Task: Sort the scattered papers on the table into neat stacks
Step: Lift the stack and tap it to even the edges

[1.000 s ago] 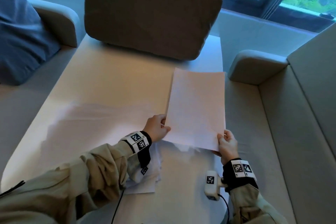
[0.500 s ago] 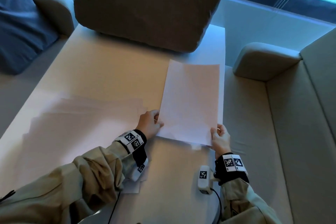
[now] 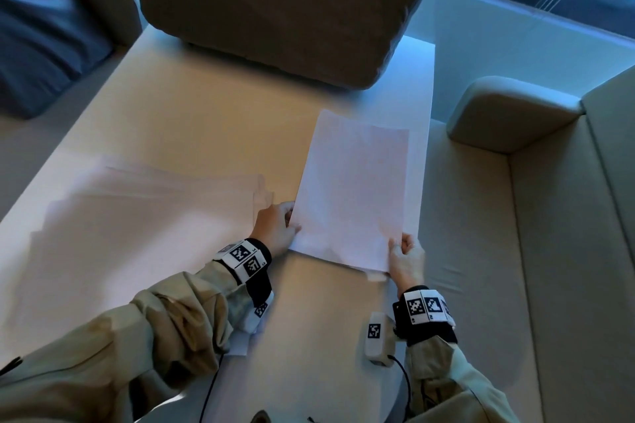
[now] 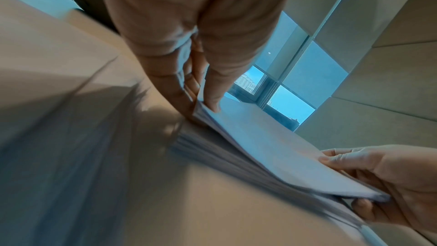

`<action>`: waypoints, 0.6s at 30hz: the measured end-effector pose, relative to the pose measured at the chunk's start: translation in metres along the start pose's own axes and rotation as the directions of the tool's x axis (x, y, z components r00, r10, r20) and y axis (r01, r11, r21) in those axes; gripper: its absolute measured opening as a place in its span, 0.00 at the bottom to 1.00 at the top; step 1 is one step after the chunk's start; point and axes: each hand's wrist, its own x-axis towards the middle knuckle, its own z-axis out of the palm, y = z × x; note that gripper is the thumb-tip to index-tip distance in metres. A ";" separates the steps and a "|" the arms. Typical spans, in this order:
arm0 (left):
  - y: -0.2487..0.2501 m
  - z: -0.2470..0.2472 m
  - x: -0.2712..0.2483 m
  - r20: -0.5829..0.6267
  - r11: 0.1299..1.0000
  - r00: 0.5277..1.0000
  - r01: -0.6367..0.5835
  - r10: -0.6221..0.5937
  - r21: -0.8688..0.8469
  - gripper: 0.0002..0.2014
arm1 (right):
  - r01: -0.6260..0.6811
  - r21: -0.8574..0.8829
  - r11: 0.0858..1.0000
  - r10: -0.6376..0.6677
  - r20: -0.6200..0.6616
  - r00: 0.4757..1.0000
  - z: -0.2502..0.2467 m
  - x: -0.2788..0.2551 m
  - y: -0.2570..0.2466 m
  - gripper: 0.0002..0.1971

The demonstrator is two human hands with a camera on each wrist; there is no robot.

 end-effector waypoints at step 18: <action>0.013 0.012 0.005 -0.077 1.000 0.997 0.002 -0.003 -0.019 0.13 | -0.008 -0.271 0.962 -0.010 -0.065 0.998 -0.017 -0.008 -0.028 0.13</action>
